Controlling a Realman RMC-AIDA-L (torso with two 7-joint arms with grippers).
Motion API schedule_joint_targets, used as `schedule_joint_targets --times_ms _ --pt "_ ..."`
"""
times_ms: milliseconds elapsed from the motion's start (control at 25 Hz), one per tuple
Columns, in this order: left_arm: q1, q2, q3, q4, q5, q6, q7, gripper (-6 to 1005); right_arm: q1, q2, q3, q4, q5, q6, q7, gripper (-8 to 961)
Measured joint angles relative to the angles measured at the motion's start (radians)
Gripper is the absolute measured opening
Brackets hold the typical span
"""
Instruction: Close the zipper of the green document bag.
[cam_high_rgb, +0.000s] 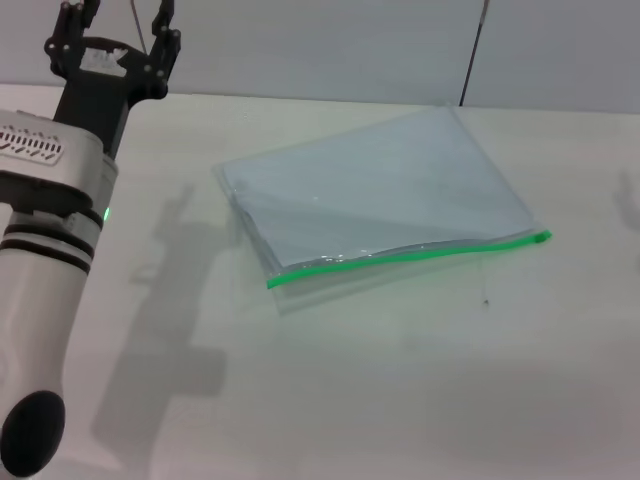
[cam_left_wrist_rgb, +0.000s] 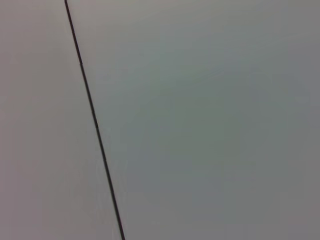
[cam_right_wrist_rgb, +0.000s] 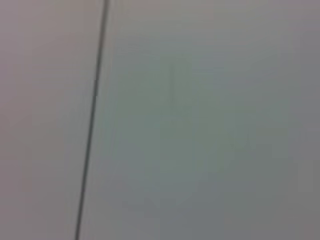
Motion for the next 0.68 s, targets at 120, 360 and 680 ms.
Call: schedule_joint_targets --times_ms 120,360,680 --pt "-0.006 0.000 0.007 -0.006 -0.006 0.003 -0.002 712 0.009 -0.002 -0.026 0.036 0.025 -0.016 0.001 699" --pt "-0.020 0.000 0.010 -0.028 -0.009 0.004 -0.003 710 0.041 -0.004 -0.063 0.054 0.029 0.013 0.000 699" --pt "-0.044 -0.003 0.024 -0.057 -0.031 0.007 -0.006 707 0.053 -0.005 -0.067 0.072 0.032 0.014 0.000 699"
